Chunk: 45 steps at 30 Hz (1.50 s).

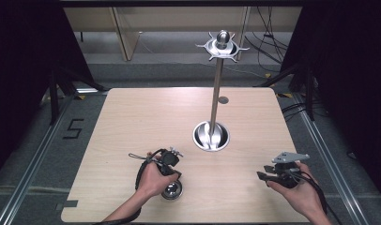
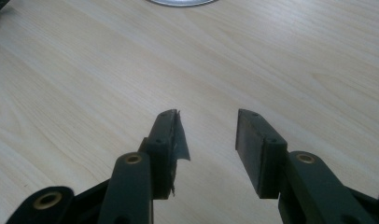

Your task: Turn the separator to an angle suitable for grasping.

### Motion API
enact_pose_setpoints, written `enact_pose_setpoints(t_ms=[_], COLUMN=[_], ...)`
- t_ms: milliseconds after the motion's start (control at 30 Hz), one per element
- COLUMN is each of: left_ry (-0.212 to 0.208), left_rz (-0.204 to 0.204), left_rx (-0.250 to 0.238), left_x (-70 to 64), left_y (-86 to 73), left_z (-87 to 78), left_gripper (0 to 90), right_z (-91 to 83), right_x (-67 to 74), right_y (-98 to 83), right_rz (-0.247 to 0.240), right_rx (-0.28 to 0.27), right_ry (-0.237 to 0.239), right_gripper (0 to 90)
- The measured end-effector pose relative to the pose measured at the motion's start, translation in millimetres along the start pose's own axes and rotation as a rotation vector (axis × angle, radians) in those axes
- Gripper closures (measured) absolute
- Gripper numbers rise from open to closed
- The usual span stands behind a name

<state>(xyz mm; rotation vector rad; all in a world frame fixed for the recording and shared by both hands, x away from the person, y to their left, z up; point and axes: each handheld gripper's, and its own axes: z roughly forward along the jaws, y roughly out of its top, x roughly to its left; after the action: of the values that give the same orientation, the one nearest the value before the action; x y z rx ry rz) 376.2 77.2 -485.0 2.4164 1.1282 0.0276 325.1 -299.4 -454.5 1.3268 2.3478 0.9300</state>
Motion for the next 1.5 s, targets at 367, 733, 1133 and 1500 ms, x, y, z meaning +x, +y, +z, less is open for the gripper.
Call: enact_pose_setpoints(t_ms=[367, 733, 1133, 1500], left_ry=[0.023, 0.046, 0.25, 0.221], left_rz=[0.024, -0.033, -0.209, -0.285], left_rx=[0.085, 0.028, -0.117, -0.127], left_x=[6.6, 23.9, 48.7, 60.9], left_y=[-28.9, -54.1, -40.4, -48.1], left_z=[-16.1, -43.5, -64.6, -55.4], left_gripper=[89.5, 86.1, 39.0, 34.5], right_z=[-2.0, -1.2, -7.1, -12.0], right_x=[-3.8, -4.7, -10.1, -17.7], right_y=[0.9, 1.5, -1.3, -8.0], right_rz=[-0.052, -0.071, -0.003, 0.038], right_rx=[0.047, 0.028, 0.01, 0.005], right_ry=[0.002, -0.001, -0.016, -0.036], right_gripper=[59.1, 58.1, 54.1, 53.6])
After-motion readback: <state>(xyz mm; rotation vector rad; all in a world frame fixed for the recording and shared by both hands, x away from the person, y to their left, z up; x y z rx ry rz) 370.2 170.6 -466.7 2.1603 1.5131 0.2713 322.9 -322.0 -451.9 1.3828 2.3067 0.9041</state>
